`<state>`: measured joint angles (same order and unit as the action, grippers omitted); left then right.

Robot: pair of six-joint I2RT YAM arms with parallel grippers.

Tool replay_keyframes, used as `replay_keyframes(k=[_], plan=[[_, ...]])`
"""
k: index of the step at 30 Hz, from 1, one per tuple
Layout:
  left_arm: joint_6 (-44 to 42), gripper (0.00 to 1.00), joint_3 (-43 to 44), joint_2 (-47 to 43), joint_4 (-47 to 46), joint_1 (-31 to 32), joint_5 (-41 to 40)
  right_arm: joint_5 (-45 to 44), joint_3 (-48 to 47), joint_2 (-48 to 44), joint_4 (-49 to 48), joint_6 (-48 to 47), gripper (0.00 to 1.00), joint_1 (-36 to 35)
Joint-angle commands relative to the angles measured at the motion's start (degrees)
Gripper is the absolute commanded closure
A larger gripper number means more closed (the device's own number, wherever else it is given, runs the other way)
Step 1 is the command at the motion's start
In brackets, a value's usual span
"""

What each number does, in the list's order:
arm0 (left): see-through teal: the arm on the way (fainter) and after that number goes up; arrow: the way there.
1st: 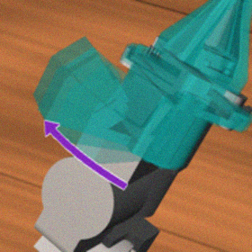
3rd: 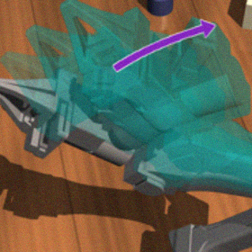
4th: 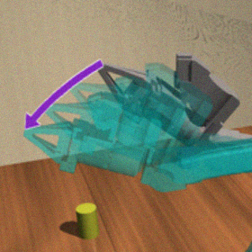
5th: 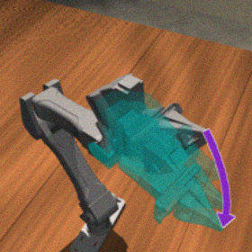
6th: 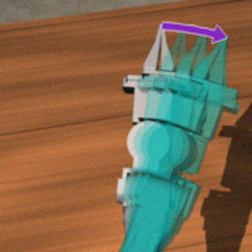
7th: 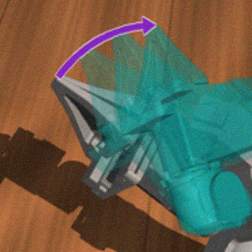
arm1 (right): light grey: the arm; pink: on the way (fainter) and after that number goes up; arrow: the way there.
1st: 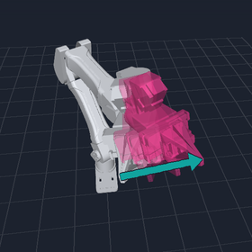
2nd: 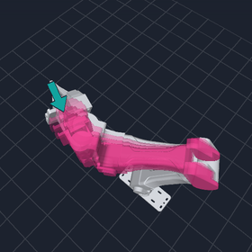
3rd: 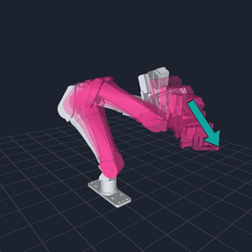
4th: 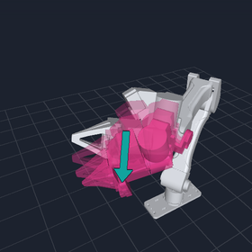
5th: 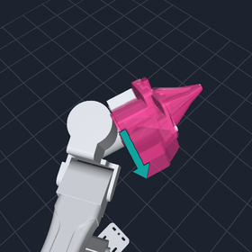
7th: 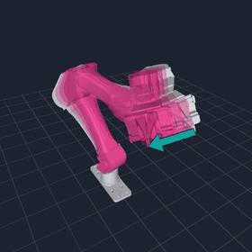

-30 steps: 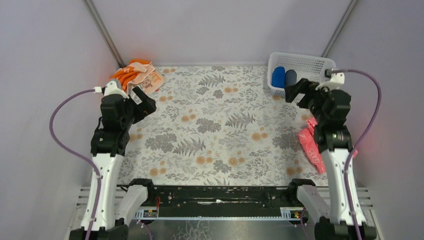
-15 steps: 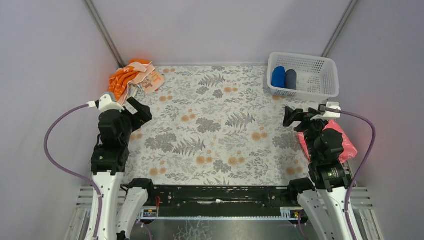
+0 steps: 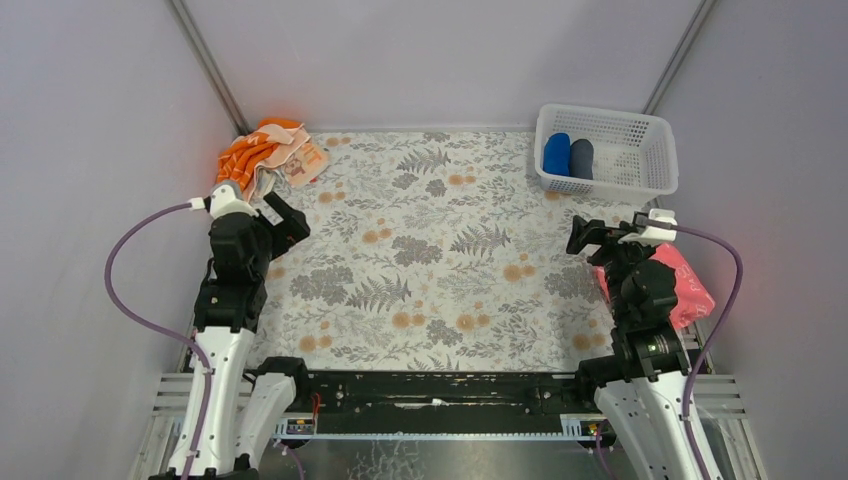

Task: Roll the towels
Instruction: Reset both arms

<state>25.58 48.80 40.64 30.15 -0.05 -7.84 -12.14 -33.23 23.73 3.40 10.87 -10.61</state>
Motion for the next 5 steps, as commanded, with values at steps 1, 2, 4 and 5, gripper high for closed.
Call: replay_keyframes(k=[1, 2, 4, 5], plan=[[-1.8, 0.00, -0.4, -0.9, -4.9, -0.2, 0.2, -2.9, -0.9, 0.9, -3.9, -0.7, 0.01, -0.5], [-1.9, 0.00, -0.4, -1.0, -4.8, -0.2, 0.1, -2.9, -0.9, 1.0, -3.9, -0.9, 0.01, -0.5], [-2.0, 0.00, -0.9, -1.3, -5.0, 0.0, -0.3, -2.4, -1.1, 1.0, -4.0, -0.9, 0.01, -0.5], [-1.9, 0.00, -1.1, -1.6, -5.1, 0.1, -0.7, -1.8, -1.0, 1.0, -4.3, -0.9, 0.01, -0.5]])
